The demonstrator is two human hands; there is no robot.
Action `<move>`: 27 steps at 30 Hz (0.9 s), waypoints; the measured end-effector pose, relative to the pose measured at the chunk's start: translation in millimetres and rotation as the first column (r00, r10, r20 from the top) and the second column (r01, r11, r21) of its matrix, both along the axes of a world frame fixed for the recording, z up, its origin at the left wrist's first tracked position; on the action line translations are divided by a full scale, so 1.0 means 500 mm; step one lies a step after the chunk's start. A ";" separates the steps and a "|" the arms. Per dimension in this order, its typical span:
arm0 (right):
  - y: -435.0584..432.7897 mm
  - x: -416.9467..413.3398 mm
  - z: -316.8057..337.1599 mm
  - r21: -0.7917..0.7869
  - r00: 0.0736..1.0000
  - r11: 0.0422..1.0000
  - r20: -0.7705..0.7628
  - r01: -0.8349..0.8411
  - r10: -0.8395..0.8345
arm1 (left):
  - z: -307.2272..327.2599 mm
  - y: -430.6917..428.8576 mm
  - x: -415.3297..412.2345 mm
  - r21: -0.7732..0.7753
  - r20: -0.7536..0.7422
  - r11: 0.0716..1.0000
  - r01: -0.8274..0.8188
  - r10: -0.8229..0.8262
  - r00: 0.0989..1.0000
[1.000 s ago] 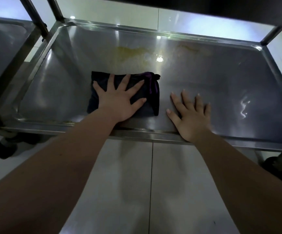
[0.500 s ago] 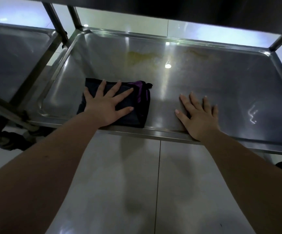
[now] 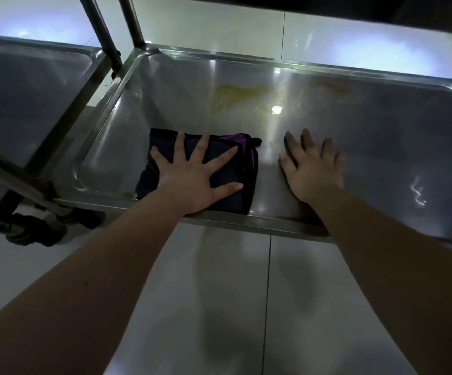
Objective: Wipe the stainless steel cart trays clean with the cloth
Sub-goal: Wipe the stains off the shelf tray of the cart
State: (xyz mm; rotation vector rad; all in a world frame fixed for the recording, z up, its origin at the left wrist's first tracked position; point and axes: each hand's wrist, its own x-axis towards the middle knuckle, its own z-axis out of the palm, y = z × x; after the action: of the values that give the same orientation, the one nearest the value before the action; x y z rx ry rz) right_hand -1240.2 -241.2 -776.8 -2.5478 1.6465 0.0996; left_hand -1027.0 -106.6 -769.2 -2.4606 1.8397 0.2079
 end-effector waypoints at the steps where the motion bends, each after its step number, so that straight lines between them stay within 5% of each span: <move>1: 0.001 0.001 -0.004 -0.016 1.000 1.000 -0.018 -0.004 0.004 | -0.006 -0.009 0.000 -0.012 -0.001 1.000 -0.001 0.001 1.000; 15: -0.006 0.003 -0.006 0.013 0.999 1.000 -0.036 0.007 -0.007 | 0.004 -0.323 0.006 -0.068 -0.072 0.996 0.055 -0.059 0.996; 22: -0.008 -0.005 -0.009 0.004 0.999 1.000 0.039 0.004 -0.004 | 0.002 -0.179 -0.014 0.033 -0.067 0.994 0.106 -0.103 0.992; 27: 0.002 -0.005 -0.007 -0.015 0.999 1.000 0.041 0.003 -0.003 | -0.019 0.012 -0.029 -0.045 -0.015 0.985 0.168 -0.169 0.986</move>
State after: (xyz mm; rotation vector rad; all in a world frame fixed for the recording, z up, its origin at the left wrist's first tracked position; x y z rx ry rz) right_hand -1242.8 -240.0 -780.4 -2.5408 1.6427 0.0341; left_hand -1041.4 -100.4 -778.6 -2.3206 2.0684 0.1838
